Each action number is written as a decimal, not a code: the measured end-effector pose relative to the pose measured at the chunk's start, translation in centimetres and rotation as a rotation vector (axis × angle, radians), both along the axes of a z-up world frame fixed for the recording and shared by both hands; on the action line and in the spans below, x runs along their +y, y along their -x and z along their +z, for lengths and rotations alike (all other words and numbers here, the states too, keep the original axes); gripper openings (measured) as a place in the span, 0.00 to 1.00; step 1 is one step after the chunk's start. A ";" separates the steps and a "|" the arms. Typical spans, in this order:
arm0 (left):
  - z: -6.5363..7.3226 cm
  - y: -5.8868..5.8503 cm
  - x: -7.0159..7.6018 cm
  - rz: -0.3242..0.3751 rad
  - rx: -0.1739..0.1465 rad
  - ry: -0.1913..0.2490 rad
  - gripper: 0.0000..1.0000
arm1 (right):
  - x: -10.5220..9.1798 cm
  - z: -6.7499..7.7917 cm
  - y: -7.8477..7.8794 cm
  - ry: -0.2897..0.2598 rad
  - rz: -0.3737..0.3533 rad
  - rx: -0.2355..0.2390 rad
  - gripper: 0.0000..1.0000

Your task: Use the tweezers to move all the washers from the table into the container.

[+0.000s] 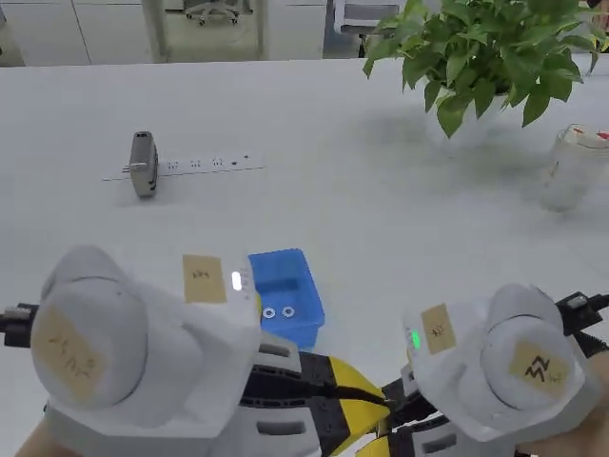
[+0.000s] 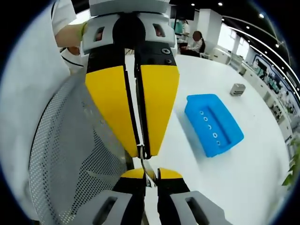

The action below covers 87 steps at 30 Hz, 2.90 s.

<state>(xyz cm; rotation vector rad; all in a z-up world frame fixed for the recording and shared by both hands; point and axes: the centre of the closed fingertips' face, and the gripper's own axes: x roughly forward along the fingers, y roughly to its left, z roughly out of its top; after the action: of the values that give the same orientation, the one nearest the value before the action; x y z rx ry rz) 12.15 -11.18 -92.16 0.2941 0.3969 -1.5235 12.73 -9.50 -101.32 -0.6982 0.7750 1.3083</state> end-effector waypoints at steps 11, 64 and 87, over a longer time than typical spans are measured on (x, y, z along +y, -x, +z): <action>-1.7 -1.8 2.3 0.024 -0.064 -0.100 0.00 | 0.3 -0.8 -1.7 -0.009 -0.008 -0.020 0.06; -15.3 -4.0 10.9 0.098 0.038 -0.558 0.00 | 5.7 -3.9 -3.6 -0.223 0.008 0.038 0.18; -15.8 -3.4 11.7 0.203 0.094 -0.644 0.14 | -4.8 6.7 -4.0 -0.515 -0.522 -0.142 0.37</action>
<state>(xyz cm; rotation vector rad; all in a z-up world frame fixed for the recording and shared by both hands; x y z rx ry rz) 15.58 0.53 -107.91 0.6633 0.9644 -1.1792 16.77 -14.31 -94.60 -0.1512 0.4315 0.9076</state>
